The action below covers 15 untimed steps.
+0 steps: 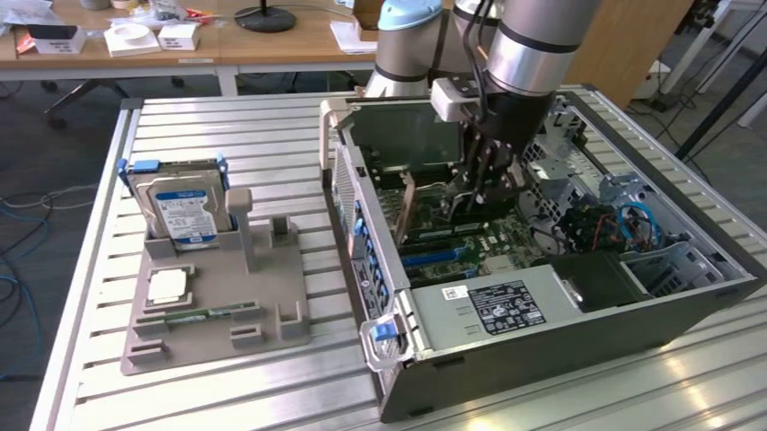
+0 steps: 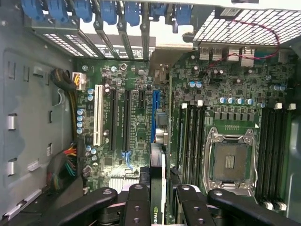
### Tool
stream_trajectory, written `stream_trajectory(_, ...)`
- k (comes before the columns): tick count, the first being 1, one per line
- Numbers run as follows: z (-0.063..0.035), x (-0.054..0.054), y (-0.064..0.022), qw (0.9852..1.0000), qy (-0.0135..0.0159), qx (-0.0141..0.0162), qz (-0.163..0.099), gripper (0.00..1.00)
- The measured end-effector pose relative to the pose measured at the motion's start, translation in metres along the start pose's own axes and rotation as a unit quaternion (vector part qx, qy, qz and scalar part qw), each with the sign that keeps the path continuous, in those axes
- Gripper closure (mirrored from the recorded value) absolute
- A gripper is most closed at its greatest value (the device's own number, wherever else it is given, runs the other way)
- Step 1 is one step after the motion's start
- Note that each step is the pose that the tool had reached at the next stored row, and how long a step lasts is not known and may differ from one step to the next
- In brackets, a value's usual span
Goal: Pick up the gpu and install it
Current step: 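Insert the gpu into the slot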
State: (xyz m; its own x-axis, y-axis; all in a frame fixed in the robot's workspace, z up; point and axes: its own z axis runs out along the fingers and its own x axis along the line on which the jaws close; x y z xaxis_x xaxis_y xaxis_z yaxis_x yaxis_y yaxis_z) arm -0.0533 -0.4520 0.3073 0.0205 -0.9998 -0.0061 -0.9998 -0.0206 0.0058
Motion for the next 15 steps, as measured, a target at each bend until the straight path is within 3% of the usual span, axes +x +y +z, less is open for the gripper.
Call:
stream_trajectory(6,0.0086,0.0000,0.0008,1.0000,0.0000,0.0000,0.000,0.74)
stream_trajectory(15,0.0089,-0.0001,0.0051,1.0000,-0.0001,0.0001,0.000,0.74)
